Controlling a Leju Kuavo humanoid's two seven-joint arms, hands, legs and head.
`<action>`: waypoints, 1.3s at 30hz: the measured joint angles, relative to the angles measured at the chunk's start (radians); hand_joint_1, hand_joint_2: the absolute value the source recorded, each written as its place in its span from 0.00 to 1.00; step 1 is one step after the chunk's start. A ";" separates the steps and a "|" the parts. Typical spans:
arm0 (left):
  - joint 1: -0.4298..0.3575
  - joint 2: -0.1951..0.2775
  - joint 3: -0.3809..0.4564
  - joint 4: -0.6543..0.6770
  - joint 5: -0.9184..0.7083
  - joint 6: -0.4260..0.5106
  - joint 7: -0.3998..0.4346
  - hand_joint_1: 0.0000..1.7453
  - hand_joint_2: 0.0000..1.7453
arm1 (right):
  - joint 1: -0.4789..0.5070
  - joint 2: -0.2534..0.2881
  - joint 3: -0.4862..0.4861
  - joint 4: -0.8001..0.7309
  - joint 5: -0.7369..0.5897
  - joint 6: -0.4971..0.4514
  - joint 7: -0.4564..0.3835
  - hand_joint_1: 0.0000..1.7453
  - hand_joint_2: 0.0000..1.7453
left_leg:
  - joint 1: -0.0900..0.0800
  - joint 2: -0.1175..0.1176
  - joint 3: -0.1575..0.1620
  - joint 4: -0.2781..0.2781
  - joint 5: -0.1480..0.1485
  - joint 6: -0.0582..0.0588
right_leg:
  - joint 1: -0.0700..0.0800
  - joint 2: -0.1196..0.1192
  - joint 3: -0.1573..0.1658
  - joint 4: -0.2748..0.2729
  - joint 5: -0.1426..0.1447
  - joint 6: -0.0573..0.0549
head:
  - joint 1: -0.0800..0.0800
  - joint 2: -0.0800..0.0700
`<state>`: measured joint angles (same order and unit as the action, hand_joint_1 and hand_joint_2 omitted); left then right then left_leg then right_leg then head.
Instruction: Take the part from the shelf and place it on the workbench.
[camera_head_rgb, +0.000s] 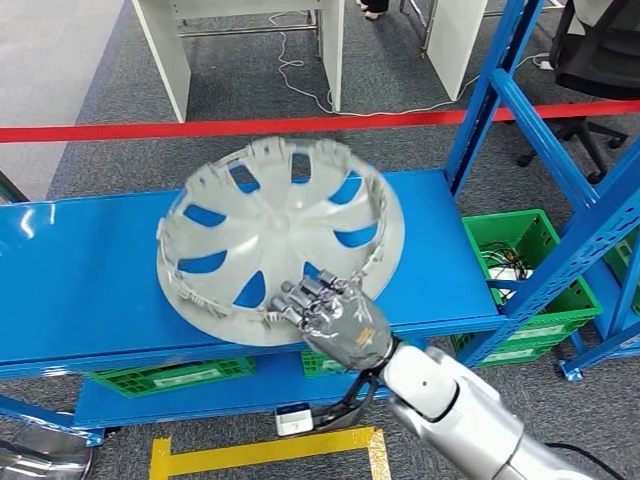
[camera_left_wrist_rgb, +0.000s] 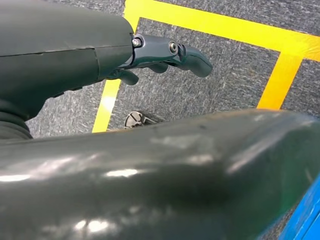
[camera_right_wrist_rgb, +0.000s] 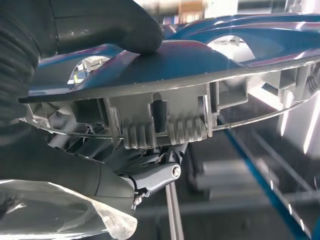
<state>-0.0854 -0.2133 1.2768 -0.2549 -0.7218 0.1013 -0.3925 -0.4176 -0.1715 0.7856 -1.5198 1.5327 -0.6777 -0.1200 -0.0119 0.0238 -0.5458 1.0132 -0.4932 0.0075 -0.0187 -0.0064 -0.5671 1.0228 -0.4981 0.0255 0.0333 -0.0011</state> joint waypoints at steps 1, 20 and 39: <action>0.000 0.000 0.000 0.000 0.000 0.000 0.000 0.00 0.00 | -0.005 -0.007 -0.007 -0.020 0.008 -0.001 0.003 1.00 1.00 | 0.000 0.000 0.000 0.000 0.000 0.000 | 0.000 0.000 0.000 0.000 0.000 0.000 | 0.000 0.000; 0.000 0.008 -0.013 0.004 -0.012 -0.001 0.000 0.00 0.00 | -0.033 -0.076 -0.099 -0.223 0.035 -0.002 -0.061 1.00 1.00 | 0.000 0.000 0.000 0.001 0.000 0.000 | 0.000 0.000 0.000 0.000 0.000 0.001 | 0.000 0.000; 0.002 0.016 -0.041 0.005 -0.031 -0.077 -0.123 0.00 0.00 | 0.026 -0.099 -0.106 -0.287 0.035 -0.002 -0.064 1.00 1.00 | 0.000 0.000 -0.001 0.001 0.000 0.000 | 0.000 0.000 -0.001 0.000 0.000 0.001 | 0.000 0.000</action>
<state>-0.0834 -0.1970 1.2359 -0.2499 -0.7530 0.0247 -0.5160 -0.3916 -0.2709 0.6798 -1.8071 1.5675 -0.6794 -0.1840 -0.0119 0.0237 -0.5468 1.0137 -0.4933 0.0075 -0.0187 -0.0063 -0.5679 1.0228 -0.4976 0.0262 0.0332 -0.0011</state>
